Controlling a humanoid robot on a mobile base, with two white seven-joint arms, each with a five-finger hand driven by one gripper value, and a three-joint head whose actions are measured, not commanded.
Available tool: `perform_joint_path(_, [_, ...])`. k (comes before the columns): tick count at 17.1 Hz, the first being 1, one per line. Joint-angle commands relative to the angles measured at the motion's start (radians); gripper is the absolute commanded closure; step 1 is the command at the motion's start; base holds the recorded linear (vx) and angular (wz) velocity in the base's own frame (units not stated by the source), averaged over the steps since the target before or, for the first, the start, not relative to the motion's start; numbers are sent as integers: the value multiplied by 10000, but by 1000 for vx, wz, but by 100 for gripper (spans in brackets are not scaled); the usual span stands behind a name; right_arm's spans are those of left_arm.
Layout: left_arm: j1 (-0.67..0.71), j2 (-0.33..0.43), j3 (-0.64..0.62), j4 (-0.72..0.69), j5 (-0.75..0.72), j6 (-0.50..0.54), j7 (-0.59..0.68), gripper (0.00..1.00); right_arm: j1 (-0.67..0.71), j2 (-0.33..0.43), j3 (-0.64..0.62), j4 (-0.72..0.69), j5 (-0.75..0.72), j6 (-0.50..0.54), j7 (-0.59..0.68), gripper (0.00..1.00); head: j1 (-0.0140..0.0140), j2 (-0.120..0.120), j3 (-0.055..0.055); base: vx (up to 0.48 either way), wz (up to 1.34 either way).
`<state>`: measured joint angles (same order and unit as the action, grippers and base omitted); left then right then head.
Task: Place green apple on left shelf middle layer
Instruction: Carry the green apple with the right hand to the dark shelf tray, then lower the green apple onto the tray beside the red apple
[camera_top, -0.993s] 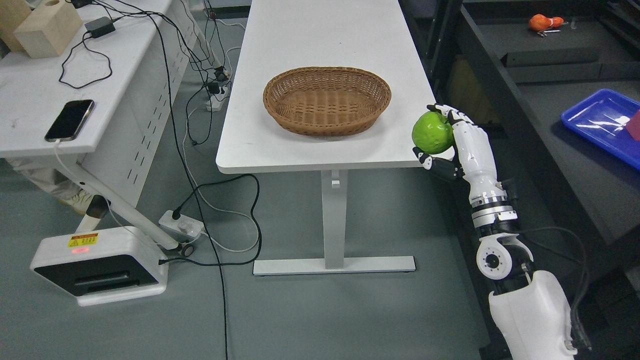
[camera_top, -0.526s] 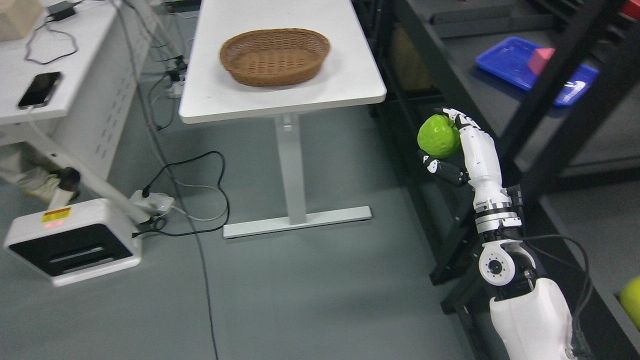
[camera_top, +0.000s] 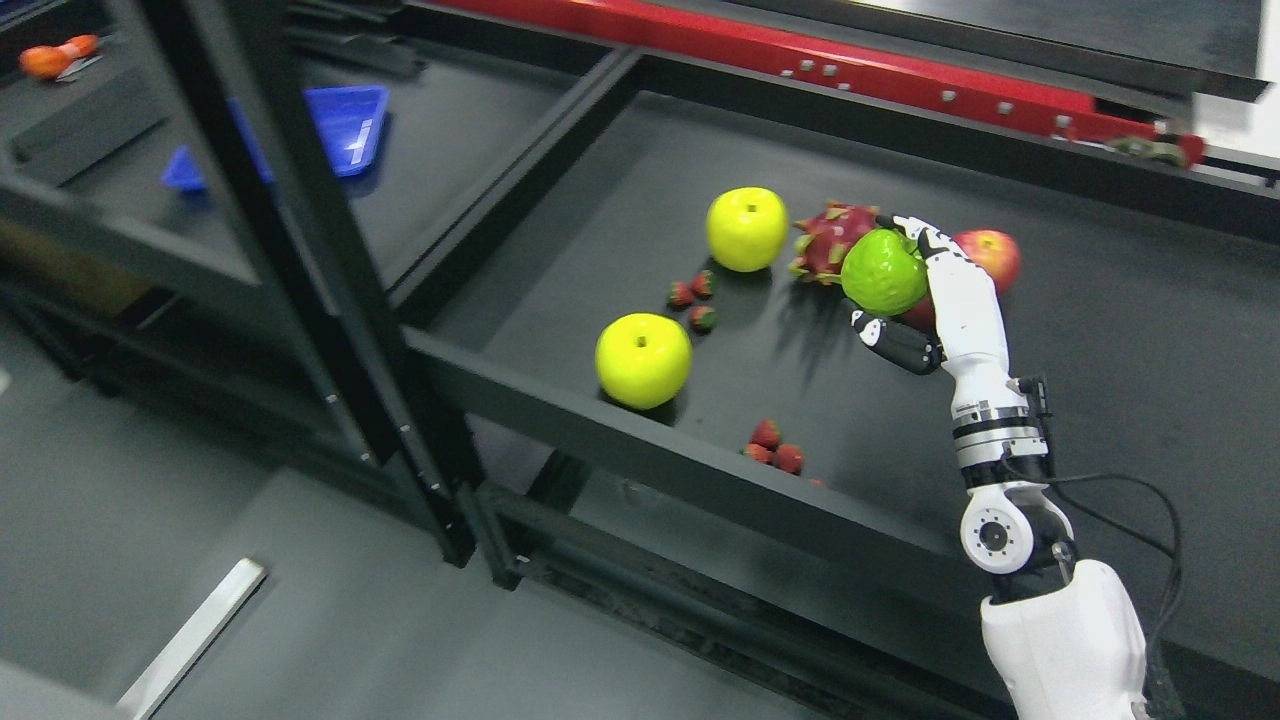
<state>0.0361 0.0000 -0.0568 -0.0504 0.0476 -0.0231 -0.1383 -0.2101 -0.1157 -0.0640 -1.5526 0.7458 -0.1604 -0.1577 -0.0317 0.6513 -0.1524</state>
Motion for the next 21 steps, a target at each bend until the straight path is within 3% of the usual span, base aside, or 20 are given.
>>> perform_joint_path(1, [7, 174, 0, 13, 0, -15, 2, 0, 15, 68, -81, -44, -3, -6, 59, 100, 0, 0, 0, 165, -941])
perform_joint_path(6, [7, 174, 0, -2, 0, -30, -13, 0, 121, 7, 163, -44, -3, -6, 166, 100, 0, 0, 0, 163, -642])
perform_joint_path(10, [7, 174, 0, -2, 0, -15, -13, 0, 169, -468, 2046, -44, 12, -52, 1174, 99, 0, -1, 0, 116, -298])
perform_joint_path(15, [7, 174, 0, 13, 0, -15, -13, 0, -812, -392, 3982, 63, 577, -22, 2189, 99, 0, -3, 0, 76, -140])
perform_joint_path(21, [7, 174, 0, -2, 0, -15, -13, 0, -1978, 66, 5670, 1181, 1301, -52, 3371, 98, 0, -6, 0, 62, -103])
